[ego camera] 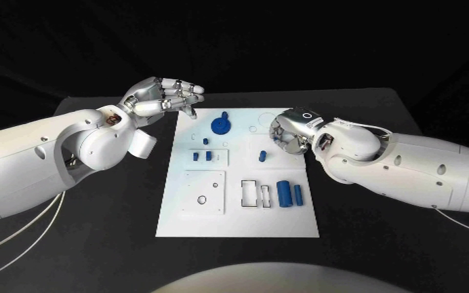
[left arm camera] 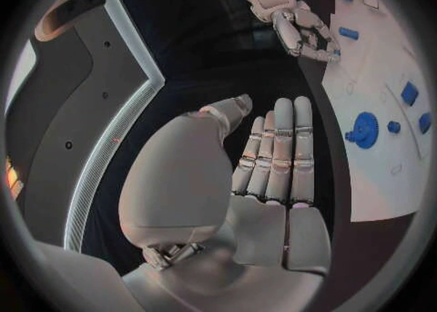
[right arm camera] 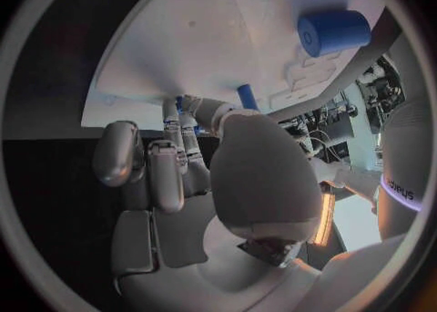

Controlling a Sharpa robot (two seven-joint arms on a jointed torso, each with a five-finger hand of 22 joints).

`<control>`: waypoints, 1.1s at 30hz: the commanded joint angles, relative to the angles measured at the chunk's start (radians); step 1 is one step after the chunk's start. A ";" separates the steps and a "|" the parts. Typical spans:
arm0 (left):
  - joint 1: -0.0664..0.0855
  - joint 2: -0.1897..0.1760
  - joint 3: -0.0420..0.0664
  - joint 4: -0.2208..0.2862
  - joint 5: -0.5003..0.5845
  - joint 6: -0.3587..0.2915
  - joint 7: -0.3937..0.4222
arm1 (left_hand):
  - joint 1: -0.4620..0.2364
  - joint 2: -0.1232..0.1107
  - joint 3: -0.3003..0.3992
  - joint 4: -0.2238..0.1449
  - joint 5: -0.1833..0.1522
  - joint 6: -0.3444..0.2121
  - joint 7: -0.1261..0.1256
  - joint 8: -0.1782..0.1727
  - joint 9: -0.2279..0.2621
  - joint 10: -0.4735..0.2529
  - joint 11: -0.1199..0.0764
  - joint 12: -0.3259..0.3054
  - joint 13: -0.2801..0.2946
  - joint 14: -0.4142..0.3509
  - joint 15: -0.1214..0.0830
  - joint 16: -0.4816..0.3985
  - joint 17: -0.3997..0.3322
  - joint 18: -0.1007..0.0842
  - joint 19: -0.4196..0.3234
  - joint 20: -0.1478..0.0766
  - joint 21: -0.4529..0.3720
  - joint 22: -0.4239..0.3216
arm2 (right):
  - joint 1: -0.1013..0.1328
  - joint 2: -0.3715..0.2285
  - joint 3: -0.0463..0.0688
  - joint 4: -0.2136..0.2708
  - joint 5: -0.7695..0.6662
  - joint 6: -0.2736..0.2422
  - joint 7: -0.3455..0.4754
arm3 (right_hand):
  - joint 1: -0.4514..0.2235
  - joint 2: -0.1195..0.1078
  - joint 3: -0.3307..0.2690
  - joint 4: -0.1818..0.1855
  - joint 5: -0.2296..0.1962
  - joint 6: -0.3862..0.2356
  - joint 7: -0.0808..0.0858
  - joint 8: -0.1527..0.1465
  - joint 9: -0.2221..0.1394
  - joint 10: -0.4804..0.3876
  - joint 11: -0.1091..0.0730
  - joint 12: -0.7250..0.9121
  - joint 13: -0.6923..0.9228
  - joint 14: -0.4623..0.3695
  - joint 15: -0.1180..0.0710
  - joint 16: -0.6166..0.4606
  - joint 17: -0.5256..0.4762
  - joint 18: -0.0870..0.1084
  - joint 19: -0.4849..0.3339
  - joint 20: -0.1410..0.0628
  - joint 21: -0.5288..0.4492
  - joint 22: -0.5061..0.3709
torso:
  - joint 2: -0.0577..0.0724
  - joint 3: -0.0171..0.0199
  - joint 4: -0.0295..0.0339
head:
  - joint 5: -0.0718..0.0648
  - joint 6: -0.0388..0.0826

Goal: Assemble the parts on the task board

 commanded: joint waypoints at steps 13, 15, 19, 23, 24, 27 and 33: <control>0.000 0.003 0.001 -0.009 -0.018 0.023 -0.006 | -0.010 0.005 -0.006 0.000 -0.002 -0.016 0.007 -0.001 -0.002 -0.014 0.003 0.007 0.002 -0.013 0.001 -0.003 0.002 0.012 0.000 0.009 -0.011 -0.005 | 0.005 -0.021 0.010 0.042 -0.019 -0.149 0.003 | 0.000 0.018 0.022 -0.006 -0.012 0.001 0.000 0.010 0.008 0.023 -0.014 0.000 0.000 0.055 -0.010 0.011 0.004 -0.019 0.005 -0.010 0.014 0.011 | -0.001 -0.0007 -0.0001 | 0.001 0.003; 0.000 0.003 0.001 -0.011 -0.021 0.023 -0.008 | -0.011 0.005 -0.006 0.000 -0.002 -0.017 0.007 -0.001 -0.002 -0.015 0.004 0.007 0.002 -0.013 0.001 -0.002 0.002 0.012 0.000 0.009 -0.011 -0.005 | 0.008 -0.030 0.015 0.057 -0.016 -0.157 0.006 | -0.001 0.017 0.023 -0.007 -0.013 0.001 0.000 0.010 0.009 0.024 -0.014 0.000 0.001 0.055 -0.010 0.012 0.005 -0.019 0.005 -0.010 0.015 0.012 | 0.000 0.0000 -0.0004 | 0.003 0.004; 0.000 0.004 0.001 -0.015 -0.025 0.025 -0.010 | -0.011 0.005 -0.006 0.001 -0.003 -0.018 0.008 -0.001 -0.002 -0.016 0.004 0.007 0.002 -0.013 0.002 -0.002 0.002 0.012 0.000 0.009 -0.011 -0.006 | 0.018 -0.050 0.020 0.098 0.010 -0.165 0.012 | -0.001 0.017 0.023 -0.007 -0.014 0.001 0.000 0.011 0.010 0.024 -0.014 0.000 0.001 0.055 -0.010 0.012 0.006 -0.020 0.007 -0.010 0.017 0.014 | -0.001 -0.0005 0.0001 | 0.008 0.006; 0.000 0.008 0.001 -0.021 -0.026 0.025 -0.010 | -0.012 0.005 -0.007 0.001 -0.002 -0.020 0.008 -0.001 -0.002 -0.018 0.005 0.008 0.002 -0.013 0.002 -0.001 0.002 0.012 0.001 0.010 -0.012 -0.006 | 0.023 -0.057 0.022 0.147 0.045 -0.183 0.031 | -0.001 0.016 0.024 -0.008 -0.014 0.001 0.000 0.011 0.010 0.025 -0.014 0.000 0.001 0.055 -0.010 0.013 0.007 -0.019 0.006 -0.010 0.017 0.014 | -0.003 -0.0012 -0.0026 | 0.017 0.008; 0.000 0.010 0.001 -0.023 -0.026 0.026 -0.010 | -0.012 0.005 -0.007 0.001 -0.002 -0.020 0.008 -0.001 -0.002 -0.018 0.005 0.008 0.002 -0.013 0.002 -0.001 0.002 0.012 0.001 0.010 -0.012 -0.006 | 0.024 -0.056 0.023 0.159 0.056 -0.195 0.044 | -0.001 0.016 0.024 -0.008 -0.014 0.001 0.000 0.011 0.010 0.025 -0.014 0.000 0.001 0.055 -0.010 0.013 0.007 -0.019 0.006 -0.010 0.017 0.014 | -0.002 -0.0013 -0.0028 | 0.019 0.008; 0.000 0.015 0.001 -0.028 -0.024 0.023 -0.007 | -0.012 0.005 -0.007 0.001 -0.002 -0.020 0.008 -0.001 -0.002 -0.018 0.005 0.008 0.002 -0.013 0.002 -0.001 0.002 0.012 0.001 0.010 -0.012 -0.006 | 0.021 -0.040 0.023 0.193 0.097 -0.251 0.097 | -0.001 0.016 0.026 -0.009 -0.015 0.001 0.000 0.012 0.011 0.025 -0.014 0.000 0.002 0.055 -0.010 0.012 0.005 -0.019 0.005 -0.010 0.015 0.013 | -0.003 -0.0012 -0.0036 | 0.039 0.011; 0.000 0.025 0.000 -0.034 -0.021 -0.003 0.006 | -0.012 0.006 -0.007 0.001 -0.002 -0.020 0.008 -0.001 -0.002 -0.019 0.005 0.009 0.002 -0.013 0.002 -0.001 0.002 0.012 0.001 0.010 -0.013 -0.007 | -0.002 0.005 0.021 0.216 0.135 -0.293 0.148 | 0.000 0.017 0.029 -0.012 -0.014 0.000 0.000 0.012 0.013 0.025 -0.014 -0.001 0.002 0.056 -0.010 0.014 0.007 -0.019 0.006 -0.010 0.017 0.015 | -0.007 -0.0054 -0.0013 | 0.066 0.012</control>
